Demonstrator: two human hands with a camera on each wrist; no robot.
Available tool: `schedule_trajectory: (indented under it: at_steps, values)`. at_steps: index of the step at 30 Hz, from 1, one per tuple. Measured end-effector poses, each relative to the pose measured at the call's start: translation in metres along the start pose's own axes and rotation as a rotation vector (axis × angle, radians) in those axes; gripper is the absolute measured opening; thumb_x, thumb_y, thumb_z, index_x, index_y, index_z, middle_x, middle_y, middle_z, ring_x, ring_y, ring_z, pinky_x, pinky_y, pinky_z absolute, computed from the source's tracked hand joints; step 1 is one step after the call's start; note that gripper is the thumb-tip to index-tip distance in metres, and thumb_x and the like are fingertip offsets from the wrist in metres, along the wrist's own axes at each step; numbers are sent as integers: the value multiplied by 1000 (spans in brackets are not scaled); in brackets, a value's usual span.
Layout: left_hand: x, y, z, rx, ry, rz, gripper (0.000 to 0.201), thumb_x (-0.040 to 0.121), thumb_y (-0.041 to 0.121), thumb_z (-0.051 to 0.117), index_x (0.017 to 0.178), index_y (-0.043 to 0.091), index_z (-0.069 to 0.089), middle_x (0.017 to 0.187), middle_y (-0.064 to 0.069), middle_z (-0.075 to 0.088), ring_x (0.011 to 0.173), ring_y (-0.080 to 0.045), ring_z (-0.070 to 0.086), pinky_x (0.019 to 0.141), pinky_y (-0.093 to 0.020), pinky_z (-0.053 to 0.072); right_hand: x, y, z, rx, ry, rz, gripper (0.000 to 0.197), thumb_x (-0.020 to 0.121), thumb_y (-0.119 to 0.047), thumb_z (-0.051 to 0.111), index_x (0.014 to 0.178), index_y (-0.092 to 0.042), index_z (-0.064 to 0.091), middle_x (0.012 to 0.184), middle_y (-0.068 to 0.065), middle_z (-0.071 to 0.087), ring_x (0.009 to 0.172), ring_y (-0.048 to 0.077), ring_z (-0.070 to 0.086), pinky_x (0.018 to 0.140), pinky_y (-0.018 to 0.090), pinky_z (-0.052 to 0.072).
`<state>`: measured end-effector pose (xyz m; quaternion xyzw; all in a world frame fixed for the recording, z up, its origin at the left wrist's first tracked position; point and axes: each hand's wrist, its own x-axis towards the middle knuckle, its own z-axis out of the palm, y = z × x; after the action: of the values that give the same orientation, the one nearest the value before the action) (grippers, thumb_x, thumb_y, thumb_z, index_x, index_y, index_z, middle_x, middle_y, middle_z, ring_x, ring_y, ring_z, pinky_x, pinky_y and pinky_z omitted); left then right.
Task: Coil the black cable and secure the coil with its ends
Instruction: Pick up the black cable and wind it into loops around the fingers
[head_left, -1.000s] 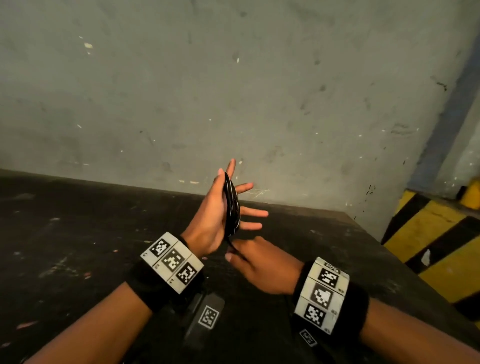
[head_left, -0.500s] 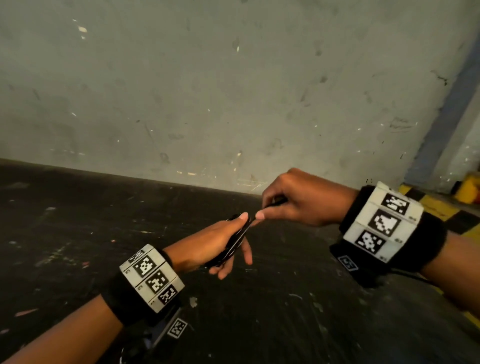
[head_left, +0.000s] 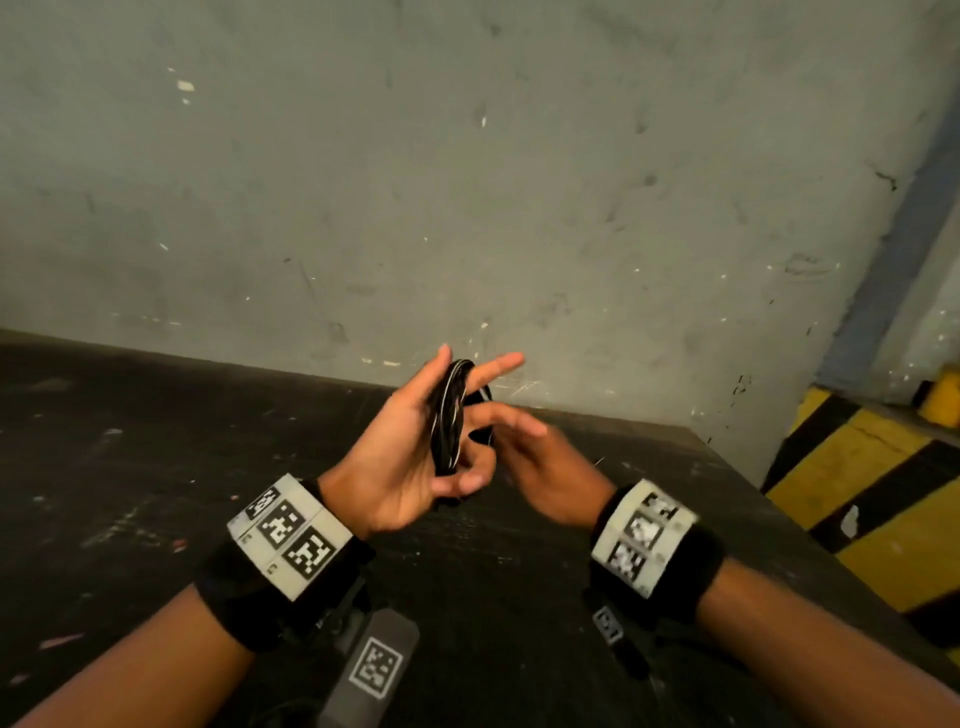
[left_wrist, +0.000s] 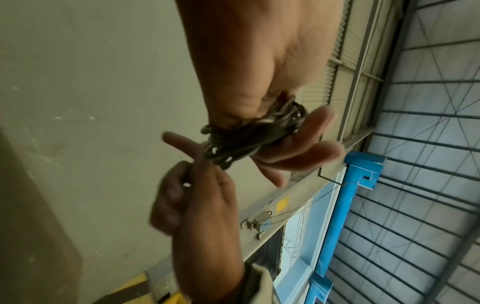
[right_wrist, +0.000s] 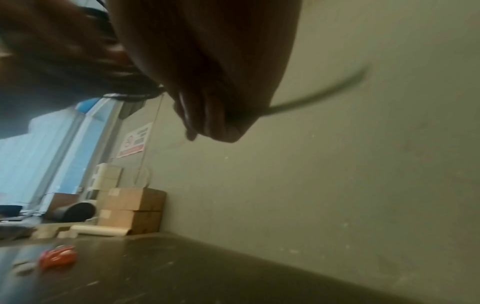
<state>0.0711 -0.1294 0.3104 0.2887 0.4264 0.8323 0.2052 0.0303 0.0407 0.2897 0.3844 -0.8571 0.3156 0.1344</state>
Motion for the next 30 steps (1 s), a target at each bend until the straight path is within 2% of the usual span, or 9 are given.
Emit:
schedule_trajectory:
  at_steps: [2,6,10,13,16,20,24,28,30]
  values:
    - [6,1,-4,24,132,68,60,94,56,21,139,23,43,95,-18,72,36,-18,55,26,-16,34,-6,-6,20,-20,-16,26,22,95,-10,41,96,-9,64,62,-22,50,57,-10,52,61,7,39]
    - [14,-1,-15,66,332,109,59,93,58,20,143,29,33,100,-16,74,45,-19,63,35,-22,47,-18,-27,42,-169,-195,79,25,98,-25,40,76,-18,49,68,2,54,63,20,56,63,38,45]
    - [15,-13,-20,222,438,75,57,94,56,20,146,33,25,103,-17,71,48,-20,65,40,-24,53,-25,-47,38,-408,-278,59,24,97,-30,38,91,-14,55,92,15,63,85,35,61,65,37,42]
    - [16,-24,-23,351,483,34,58,92,58,22,146,36,24,99,-16,71,48,-17,64,42,-25,52,-27,-63,18,-535,-266,-96,23,97,-27,42,103,-11,57,105,16,61,86,37,62,64,36,40]
    - [15,-31,-22,419,498,-10,55,93,58,21,144,38,25,94,-14,70,50,-16,61,45,-27,50,-26,-71,1,-638,-291,-186,20,94,-27,48,100,-12,60,96,14,65,80,36,64,59,34,34]
    - [15,-40,-16,565,473,-78,54,90,62,23,140,43,33,84,-10,68,73,-22,66,70,-39,56,-21,-73,-15,-678,-320,-201,16,90,-31,53,87,-20,64,86,5,68,75,26,65,58,29,34]
    - [10,-53,-12,587,343,-186,60,88,65,21,140,38,33,52,-7,59,43,-18,56,38,-23,44,-17,-63,-25,-653,-296,-213,20,86,-41,56,88,-23,65,91,-3,69,80,18,65,59,25,31]
    - [7,-60,-9,570,294,-268,70,85,69,17,100,12,55,49,-3,52,37,-12,45,34,-18,33,-19,-46,-23,-568,-226,-194,38,77,-52,62,85,-15,55,85,-5,55,68,15,51,54,23,34]
    - [6,-63,-10,511,265,-256,69,85,72,15,114,20,50,53,-7,49,35,-13,42,32,-18,30,-23,-40,-21,-536,-164,-206,44,72,-56,63,87,-16,49,87,-6,46,71,12,43,58,20,33]
